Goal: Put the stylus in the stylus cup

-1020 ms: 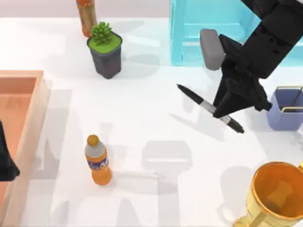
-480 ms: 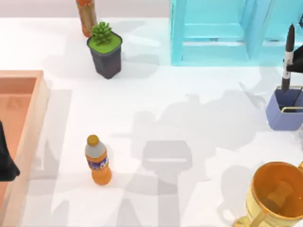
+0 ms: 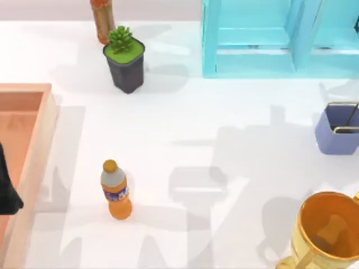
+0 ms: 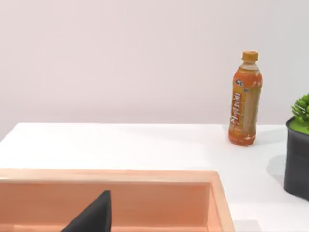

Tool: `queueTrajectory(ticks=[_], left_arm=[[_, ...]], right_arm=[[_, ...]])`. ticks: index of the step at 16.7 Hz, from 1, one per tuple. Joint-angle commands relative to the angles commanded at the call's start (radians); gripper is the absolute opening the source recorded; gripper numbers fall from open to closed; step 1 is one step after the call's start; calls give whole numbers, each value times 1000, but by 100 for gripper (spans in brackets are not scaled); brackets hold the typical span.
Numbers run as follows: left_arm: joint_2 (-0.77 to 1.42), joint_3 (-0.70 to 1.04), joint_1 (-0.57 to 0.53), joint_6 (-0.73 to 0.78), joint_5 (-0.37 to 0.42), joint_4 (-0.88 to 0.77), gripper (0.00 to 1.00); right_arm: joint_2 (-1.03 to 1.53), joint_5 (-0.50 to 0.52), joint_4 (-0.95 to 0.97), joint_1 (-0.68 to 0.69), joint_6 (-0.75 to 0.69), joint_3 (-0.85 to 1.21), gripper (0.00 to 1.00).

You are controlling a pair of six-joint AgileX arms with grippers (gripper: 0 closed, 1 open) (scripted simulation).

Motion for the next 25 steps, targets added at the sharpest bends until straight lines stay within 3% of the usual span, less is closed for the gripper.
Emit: queueTrajectory(ticks=[14, 25], left_arm=[[0, 0, 0, 0, 0, 0, 100], [0, 0, 0, 0, 0, 0, 100]], right_arm=[[-11, -6, 50, 11, 38, -23, 0], [-11, -6, 50, 11, 38, -23, 83]])
